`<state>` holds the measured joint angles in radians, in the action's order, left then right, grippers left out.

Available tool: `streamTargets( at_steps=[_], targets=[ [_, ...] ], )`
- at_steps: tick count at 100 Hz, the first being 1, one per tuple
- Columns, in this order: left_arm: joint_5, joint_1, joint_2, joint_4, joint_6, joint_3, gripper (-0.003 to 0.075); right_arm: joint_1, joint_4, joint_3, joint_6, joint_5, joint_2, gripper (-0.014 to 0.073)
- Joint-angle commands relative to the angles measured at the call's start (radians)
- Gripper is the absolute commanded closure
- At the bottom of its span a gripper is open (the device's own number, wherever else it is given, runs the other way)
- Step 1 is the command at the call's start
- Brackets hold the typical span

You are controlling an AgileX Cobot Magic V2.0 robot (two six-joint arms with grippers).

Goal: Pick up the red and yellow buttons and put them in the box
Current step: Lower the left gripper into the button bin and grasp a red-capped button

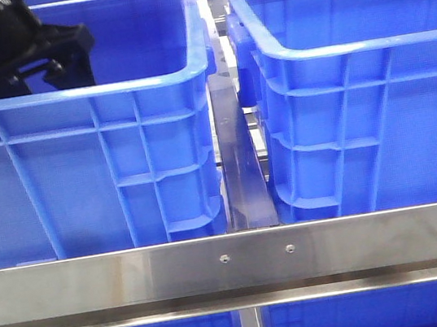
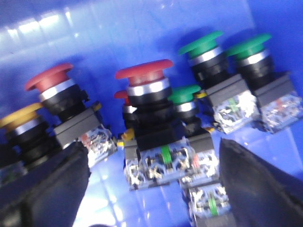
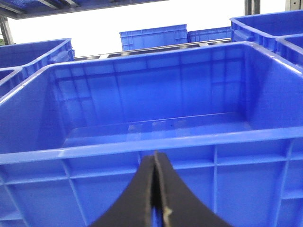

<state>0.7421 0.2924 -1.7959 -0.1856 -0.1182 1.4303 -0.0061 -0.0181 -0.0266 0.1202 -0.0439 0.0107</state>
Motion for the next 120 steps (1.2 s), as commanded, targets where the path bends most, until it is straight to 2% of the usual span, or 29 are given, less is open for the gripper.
streamTargets(
  at_steps=[1, 52, 59, 83, 93, 100, 120],
  targets=[
    [-0.064, 0.008, 0.029, -0.022, 0.010, 0.034, 0.0185, 0.001, 0.008, 0.019, -0.003, -0.085, 0.025, 0.0662],
    [-0.077, 0.008, -0.041, -0.028, 0.010, 0.034, 0.0202, 0.001, 0.008, 0.019, -0.003, -0.085, 0.025, 0.0662],
    [-0.077, 0.008, -0.041, -0.028, 0.010, 0.034, 0.0257, 0.001, 0.008, 0.019, -0.003, -0.085, 0.025, 0.0662],
    [-0.068, 0.008, -0.040, -0.028, 0.010, 0.034, 0.0598, 0.001, 0.008, 0.019, -0.003, -0.085, 0.025, 0.0662],
    [-0.064, 0.008, -0.023, -0.028, 0.010, 0.034, 0.0695, 0.001, 0.008, 0.019, -0.003, -0.085, 0.025, 0.0662],
    [-0.059, 0.008, -0.004, -0.028, 0.010, 0.034, 0.0739, 0.001, 0.008, 0.019, -0.003, -0.085, 0.025, 0.0662],
    [-0.014, 0.008, 0.102, -0.028, -0.003, 0.034, 0.0739, 0.001, 0.008, 0.019, -0.003, -0.085, 0.025, 0.0662]
  ],
)
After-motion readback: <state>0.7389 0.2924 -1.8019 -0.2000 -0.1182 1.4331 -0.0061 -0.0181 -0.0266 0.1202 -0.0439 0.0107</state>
